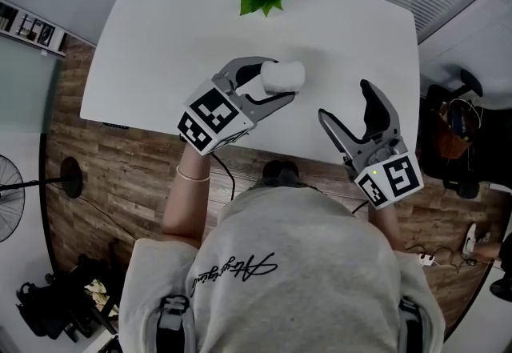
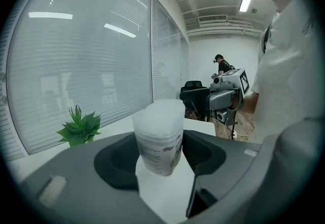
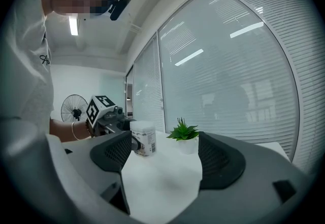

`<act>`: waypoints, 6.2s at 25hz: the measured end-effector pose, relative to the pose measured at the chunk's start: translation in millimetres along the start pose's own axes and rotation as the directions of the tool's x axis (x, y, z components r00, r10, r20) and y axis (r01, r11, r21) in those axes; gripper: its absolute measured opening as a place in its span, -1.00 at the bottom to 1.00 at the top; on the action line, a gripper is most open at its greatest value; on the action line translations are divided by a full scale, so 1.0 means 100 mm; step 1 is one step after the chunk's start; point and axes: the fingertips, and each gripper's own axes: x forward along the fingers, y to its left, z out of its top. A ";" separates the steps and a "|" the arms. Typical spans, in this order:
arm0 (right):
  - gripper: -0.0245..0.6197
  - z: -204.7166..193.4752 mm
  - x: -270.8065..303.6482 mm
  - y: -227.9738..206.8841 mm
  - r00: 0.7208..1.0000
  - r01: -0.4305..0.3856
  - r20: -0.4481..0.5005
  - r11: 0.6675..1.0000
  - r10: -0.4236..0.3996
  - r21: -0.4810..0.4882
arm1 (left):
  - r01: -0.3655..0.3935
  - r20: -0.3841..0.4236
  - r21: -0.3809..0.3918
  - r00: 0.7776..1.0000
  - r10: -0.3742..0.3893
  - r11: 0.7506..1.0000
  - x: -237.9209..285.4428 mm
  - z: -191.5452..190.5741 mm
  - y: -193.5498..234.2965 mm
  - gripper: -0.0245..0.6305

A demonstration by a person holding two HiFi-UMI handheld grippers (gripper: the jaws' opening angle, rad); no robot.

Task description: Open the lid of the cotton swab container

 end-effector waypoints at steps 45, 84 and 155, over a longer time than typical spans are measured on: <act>-0.13 0.34 0.66 0.82 0.737 -0.667 -0.275 0.731 0.617 -0.146 | 0.147 0.077 0.072 0.985 -0.152 0.987 -0.15 0.21 -0.28 -0.15; -0.29 0.27 0.68 0.73 0.619 -0.706 -0.195 0.648 0.761 0.285 | 0.220 0.111 0.119 0.966 -0.234 0.968 -0.06 0.12 -0.35 -0.19; -0.72 0.50 0.79 0.31 0.849 -0.515 -0.093 0.854 0.521 0.080 | 0.306 0.273 0.068 0.910 -0.313 0.950 -0.03 0.08 -0.58 -0.31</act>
